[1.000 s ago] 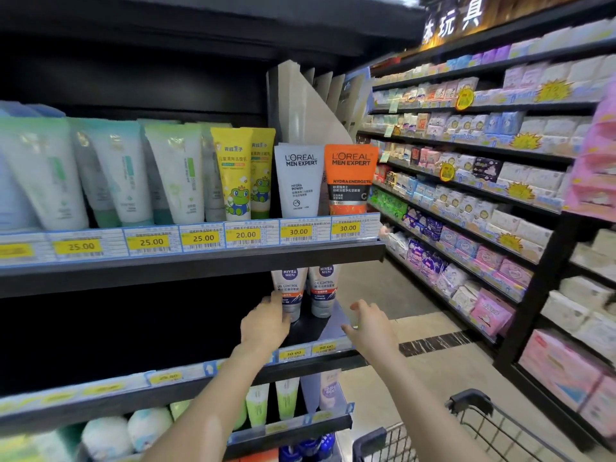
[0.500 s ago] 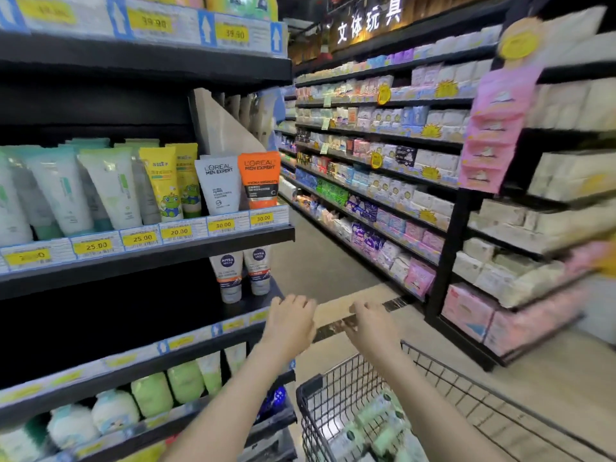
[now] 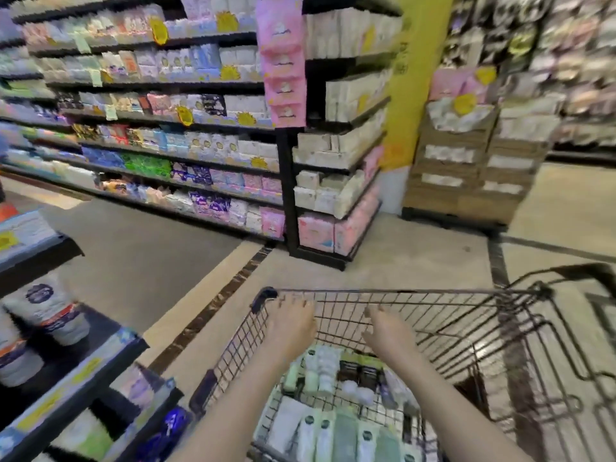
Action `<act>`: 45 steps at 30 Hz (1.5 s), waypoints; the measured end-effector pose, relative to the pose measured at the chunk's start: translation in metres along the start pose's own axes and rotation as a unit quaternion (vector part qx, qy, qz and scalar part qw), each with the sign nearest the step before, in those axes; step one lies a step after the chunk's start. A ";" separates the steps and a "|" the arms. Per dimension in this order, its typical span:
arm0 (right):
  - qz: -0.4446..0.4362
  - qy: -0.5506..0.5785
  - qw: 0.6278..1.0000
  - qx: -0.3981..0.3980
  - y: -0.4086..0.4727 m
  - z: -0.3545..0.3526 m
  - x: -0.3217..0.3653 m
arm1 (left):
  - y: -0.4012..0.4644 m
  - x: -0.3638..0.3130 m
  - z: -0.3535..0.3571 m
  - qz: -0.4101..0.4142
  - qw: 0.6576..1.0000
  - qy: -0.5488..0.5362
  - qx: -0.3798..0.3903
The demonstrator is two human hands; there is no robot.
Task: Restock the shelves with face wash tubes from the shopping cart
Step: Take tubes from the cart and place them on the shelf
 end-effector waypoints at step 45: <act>0.473 0.277 0.811 0.203 0.093 0.347 -0.198 | 0.145 -0.144 0.439 -0.329 0.792 -0.384 0.342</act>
Point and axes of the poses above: each hand's wrist, its own y-axis towards the middle knuckle, its own z-axis out of the palm, x = y × z, the point moved 1 cm from there along y, towards the middle knuckle, and after that the axes turned 8 degrees about -y, right-handed, at the moved point
